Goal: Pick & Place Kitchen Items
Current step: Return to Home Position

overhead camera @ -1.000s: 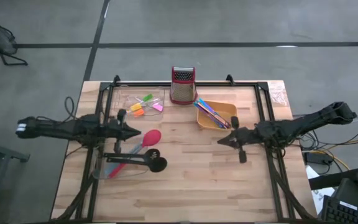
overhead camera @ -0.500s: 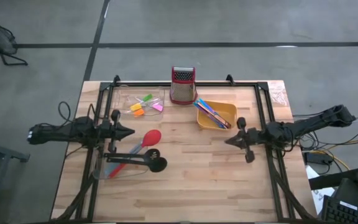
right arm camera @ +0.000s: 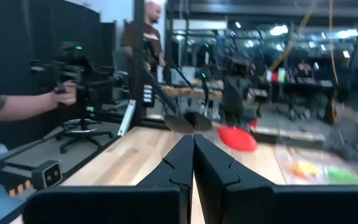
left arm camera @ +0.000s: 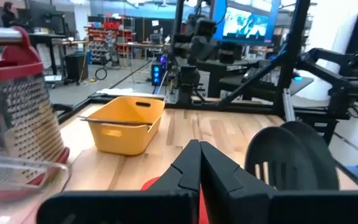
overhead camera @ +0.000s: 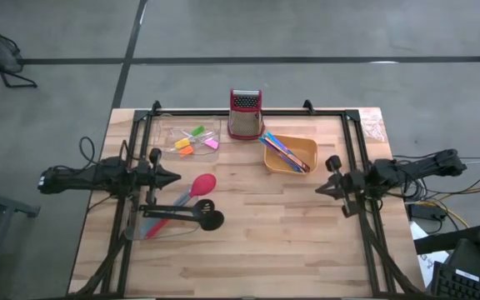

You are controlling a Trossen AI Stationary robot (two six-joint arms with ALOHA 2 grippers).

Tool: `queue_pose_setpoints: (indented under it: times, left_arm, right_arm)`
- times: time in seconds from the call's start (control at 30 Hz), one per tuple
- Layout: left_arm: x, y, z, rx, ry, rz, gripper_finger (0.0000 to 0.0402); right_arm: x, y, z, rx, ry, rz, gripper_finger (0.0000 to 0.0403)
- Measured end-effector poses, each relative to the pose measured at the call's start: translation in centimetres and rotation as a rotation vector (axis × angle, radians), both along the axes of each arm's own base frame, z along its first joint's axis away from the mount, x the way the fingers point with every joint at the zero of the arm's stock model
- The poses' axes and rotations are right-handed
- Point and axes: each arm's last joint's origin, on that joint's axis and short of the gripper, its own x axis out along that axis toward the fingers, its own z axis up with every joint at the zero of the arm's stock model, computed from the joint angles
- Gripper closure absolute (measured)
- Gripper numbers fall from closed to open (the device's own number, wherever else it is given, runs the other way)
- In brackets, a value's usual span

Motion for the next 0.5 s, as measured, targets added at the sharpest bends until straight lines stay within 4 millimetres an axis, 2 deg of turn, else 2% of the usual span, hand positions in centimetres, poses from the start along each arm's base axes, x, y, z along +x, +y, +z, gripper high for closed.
queue_pose_setpoints:
  times: [0.23,0.5]
  left_arm:
    - [0.0,0.0,0.0,-0.011,0.000,0.007,0.0397]
    - [0.2,0.0,-0.6,-0.020,0.006,-0.009,0.0397]
  right_arm:
    - [-0.9,-0.2,-0.5,-0.027,0.012,0.003,0.0394]
    - [-1.0,-0.4,-3.1,-0.021,0.033,-0.029,0.0394]
